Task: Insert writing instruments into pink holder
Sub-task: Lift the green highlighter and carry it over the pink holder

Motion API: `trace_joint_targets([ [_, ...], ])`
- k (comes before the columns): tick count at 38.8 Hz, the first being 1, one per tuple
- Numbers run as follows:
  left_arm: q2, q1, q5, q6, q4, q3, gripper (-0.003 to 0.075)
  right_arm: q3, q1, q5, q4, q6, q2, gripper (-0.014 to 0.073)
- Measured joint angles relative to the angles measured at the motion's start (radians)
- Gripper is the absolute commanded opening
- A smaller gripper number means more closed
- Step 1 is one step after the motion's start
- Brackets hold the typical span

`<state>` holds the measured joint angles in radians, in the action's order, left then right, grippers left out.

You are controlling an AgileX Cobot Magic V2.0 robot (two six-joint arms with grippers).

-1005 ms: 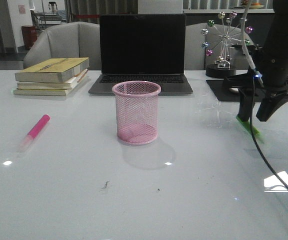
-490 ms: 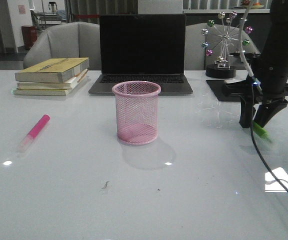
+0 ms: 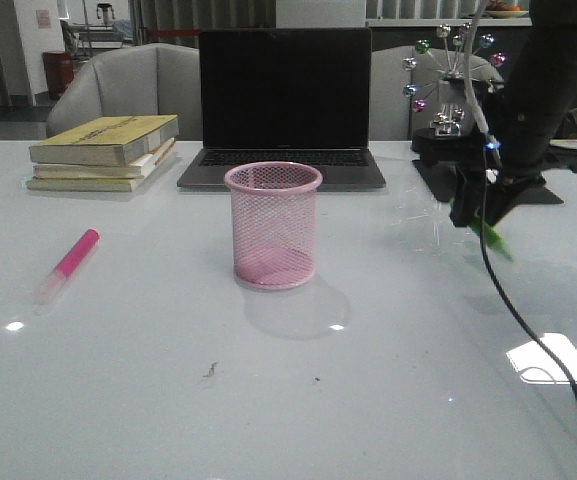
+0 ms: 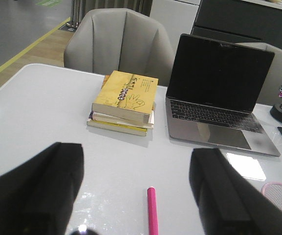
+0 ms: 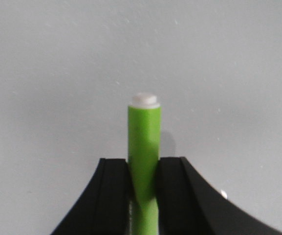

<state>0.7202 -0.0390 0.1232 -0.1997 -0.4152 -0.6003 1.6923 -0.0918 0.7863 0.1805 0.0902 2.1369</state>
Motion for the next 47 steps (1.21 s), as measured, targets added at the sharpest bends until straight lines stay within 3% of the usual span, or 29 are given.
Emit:
trace_joint_targets([
  [19,0.000,0.000,-0.001,0.000,0.000,0.000,0.0519,-0.024,-0.210,-0.325,0.002,0.024,-0.263,0.0029],
  [38,0.000,0.000,-0.007,0.000,0.000,0.000,0.0519,-0.458,-0.483,-1.106,0.001,0.029,-0.322,0.0029],
  [47,0.000,0.000,-0.007,0.000,0.000,0.000,0.0519,-0.487,-0.500,-1.207,0.002,0.031,-0.291,0.0029],
])
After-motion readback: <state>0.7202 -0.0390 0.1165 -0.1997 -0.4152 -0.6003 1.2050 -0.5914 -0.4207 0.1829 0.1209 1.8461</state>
